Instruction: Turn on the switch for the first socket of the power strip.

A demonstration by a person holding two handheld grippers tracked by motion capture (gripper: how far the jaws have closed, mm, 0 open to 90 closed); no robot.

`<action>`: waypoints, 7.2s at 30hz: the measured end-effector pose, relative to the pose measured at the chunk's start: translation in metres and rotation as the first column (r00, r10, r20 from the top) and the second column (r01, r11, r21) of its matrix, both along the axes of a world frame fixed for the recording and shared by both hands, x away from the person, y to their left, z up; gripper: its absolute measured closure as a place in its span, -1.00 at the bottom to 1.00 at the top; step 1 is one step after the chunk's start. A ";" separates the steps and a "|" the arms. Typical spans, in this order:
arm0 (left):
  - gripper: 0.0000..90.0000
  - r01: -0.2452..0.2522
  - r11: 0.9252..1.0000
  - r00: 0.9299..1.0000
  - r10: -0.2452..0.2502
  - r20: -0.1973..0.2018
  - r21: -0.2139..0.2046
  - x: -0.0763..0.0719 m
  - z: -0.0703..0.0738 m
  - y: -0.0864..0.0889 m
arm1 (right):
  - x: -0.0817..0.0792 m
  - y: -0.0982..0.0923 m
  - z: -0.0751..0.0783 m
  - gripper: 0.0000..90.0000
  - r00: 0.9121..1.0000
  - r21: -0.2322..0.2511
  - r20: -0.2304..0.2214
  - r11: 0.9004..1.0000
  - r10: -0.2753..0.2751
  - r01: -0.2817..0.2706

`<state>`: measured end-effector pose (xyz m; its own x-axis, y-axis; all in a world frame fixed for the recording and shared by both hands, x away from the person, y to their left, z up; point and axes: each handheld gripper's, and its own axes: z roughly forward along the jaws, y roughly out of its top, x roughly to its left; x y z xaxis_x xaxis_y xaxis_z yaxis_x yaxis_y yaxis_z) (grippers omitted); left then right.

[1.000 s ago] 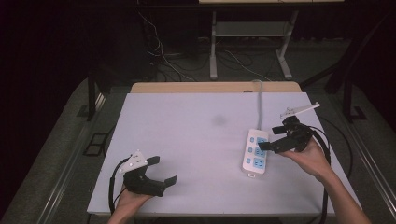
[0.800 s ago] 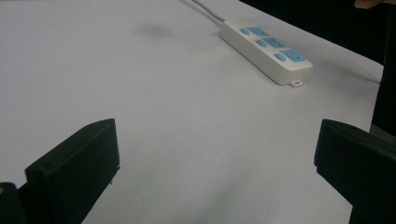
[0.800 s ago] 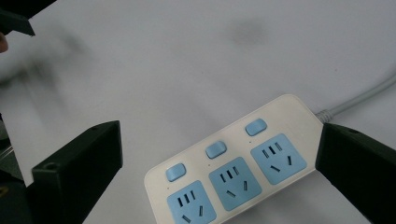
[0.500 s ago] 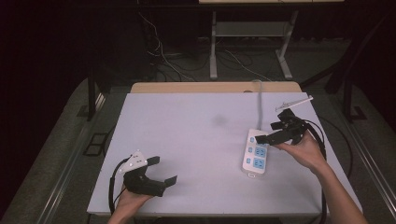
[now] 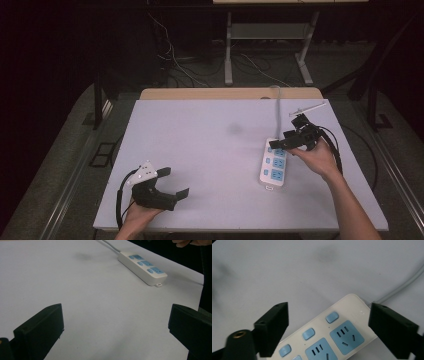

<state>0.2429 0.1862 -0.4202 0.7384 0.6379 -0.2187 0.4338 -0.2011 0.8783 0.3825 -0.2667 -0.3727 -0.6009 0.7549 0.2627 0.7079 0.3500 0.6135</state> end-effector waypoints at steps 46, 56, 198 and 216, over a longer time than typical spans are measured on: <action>-1.00 0.004 1.000 1.000 -0.004 -0.005 -0.002 0.001 0.000 0.001 | 0.024 0.011 -0.038 0.99 0.994 -0.027 -0.110 0.999 0.024 -0.027; -1.00 0.008 1.000 1.000 -0.008 0.001 0.005 0.000 0.001 0.000 | 0.025 0.014 -0.038 1.00 0.993 -0.057 -0.108 0.997 0.052 -0.059; -1.00 0.010 1.000 1.000 -0.010 -0.008 0.009 0.001 0.000 -0.003 | -0.116 -0.056 -0.024 -0.99 0.986 0.198 0.124 0.976 -0.113 0.087; -1.00 0.012 1.000 1.000 -0.012 -0.012 0.016 0.003 -0.001 -0.003 | -0.138 -0.056 -0.054 -0.99 0.980 0.169 0.166 0.982 -0.107 0.079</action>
